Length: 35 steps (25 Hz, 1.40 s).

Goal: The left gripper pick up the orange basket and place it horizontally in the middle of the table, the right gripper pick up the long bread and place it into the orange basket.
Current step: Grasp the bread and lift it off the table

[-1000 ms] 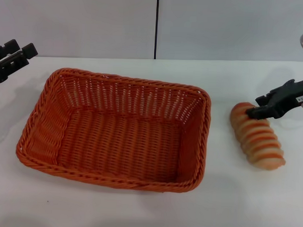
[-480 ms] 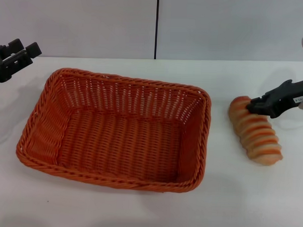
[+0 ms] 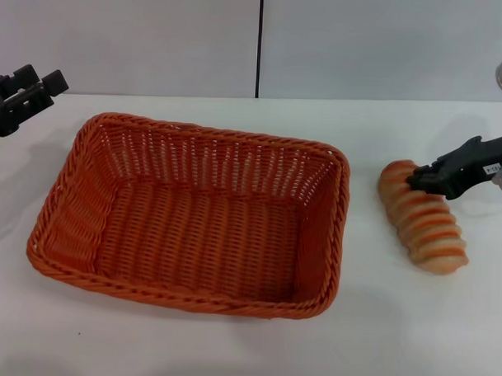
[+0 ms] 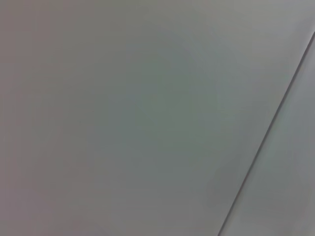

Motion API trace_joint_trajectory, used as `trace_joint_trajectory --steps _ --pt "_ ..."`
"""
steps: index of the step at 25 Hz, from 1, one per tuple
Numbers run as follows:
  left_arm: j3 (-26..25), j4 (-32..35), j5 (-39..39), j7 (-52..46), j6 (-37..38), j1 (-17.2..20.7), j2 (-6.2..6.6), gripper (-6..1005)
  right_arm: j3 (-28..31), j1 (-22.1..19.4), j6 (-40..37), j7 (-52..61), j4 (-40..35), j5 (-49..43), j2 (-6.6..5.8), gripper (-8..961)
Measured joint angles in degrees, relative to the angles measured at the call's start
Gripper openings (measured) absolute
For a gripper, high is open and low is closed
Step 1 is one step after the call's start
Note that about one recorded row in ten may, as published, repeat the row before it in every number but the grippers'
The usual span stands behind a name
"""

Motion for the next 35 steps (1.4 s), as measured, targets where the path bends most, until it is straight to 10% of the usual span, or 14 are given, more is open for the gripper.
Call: trace_joint_trajectory --steps 35 --pt "0.01 -1.67 -0.75 0.61 -0.29 0.28 0.04 697 -0.78 -2.69 -16.43 9.39 -26.24 -0.09 2.68 5"
